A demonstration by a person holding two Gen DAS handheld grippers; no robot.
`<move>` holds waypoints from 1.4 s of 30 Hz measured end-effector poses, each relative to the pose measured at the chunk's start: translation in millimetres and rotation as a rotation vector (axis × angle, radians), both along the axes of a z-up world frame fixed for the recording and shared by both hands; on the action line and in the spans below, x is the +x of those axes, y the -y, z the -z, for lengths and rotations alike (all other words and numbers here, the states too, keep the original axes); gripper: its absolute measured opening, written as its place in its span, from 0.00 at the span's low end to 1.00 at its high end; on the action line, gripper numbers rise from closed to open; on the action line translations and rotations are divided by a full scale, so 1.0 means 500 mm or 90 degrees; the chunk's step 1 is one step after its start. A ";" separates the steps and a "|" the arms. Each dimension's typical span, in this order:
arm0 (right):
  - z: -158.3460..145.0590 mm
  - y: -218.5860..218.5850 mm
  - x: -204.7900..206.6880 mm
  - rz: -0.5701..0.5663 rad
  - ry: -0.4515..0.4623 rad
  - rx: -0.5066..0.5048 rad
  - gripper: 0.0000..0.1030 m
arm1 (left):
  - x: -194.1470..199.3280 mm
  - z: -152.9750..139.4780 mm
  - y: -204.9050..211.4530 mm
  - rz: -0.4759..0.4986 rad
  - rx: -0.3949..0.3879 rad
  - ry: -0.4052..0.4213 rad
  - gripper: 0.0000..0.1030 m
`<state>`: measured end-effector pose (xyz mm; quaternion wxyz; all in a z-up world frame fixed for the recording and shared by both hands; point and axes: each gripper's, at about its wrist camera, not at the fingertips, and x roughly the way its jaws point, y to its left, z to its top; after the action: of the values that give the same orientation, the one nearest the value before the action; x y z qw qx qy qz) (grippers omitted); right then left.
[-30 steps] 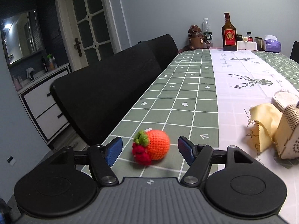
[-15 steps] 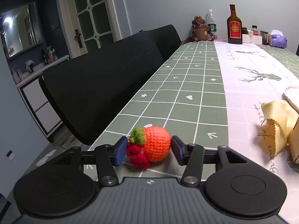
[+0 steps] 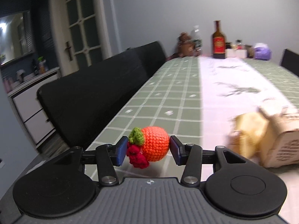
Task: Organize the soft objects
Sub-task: 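Grasp the foil Deeyeo snack bag with the right tool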
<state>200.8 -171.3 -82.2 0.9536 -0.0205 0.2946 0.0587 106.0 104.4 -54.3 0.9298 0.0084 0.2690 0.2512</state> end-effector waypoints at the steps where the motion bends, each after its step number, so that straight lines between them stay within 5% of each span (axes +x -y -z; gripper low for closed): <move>1: 0.002 0.002 0.004 0.008 -0.008 0.013 0.74 | -0.002 -0.004 0.009 0.012 -0.004 0.001 0.54; 14: 0.032 0.024 0.050 0.062 -0.081 0.121 0.74 | -0.001 -0.016 0.080 0.093 -0.046 -0.021 0.54; 24: 0.037 0.028 0.050 0.035 -0.082 0.097 0.64 | -0.015 -0.024 0.098 0.091 -0.026 -0.022 0.54; 34: 0.032 0.024 0.034 0.018 -0.066 0.053 0.42 | -0.051 -0.050 0.111 0.105 -0.030 0.000 0.54; 42: 0.011 0.033 -0.037 0.007 -0.051 0.069 0.40 | -0.096 -0.064 0.134 0.118 -0.016 0.017 0.54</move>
<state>182.3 -188.1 -87.8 0.9411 0.0352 0.3287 0.0703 57.8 37.5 -22.1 0.9526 0.0180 0.2578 0.1604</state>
